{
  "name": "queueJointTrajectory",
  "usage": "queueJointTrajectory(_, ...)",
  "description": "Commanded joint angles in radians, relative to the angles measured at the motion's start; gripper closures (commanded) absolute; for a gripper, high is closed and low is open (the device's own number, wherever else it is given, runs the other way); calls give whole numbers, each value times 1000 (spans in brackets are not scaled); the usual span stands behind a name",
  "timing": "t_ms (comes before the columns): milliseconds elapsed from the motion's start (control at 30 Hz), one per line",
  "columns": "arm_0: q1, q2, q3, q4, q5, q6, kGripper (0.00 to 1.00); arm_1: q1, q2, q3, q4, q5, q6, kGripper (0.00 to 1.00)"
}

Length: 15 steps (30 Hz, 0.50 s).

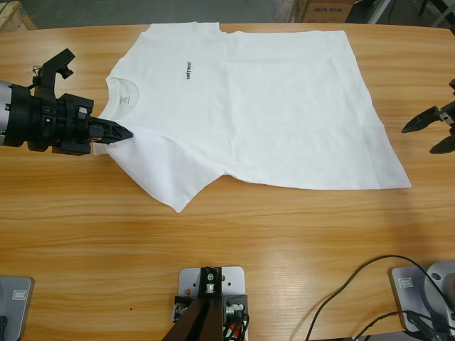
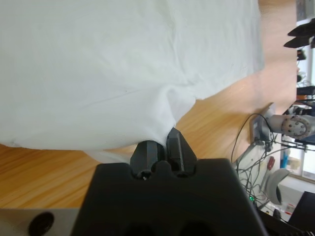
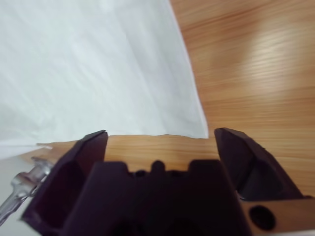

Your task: Fold clothes

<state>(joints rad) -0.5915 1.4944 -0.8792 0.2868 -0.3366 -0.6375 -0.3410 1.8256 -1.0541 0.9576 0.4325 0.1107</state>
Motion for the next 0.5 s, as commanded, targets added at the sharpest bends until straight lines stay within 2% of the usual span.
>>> queueJointTrajectory(33, 15, 55, -13, 20, -19, 15, 1000, -13, 147, 1, 13, 32, -23, 138)
queueJointTrajectory(500, 30, 60, -14, 24, -19, 23, 1000, -13, 237, -12, 31, 30, -38, 138)
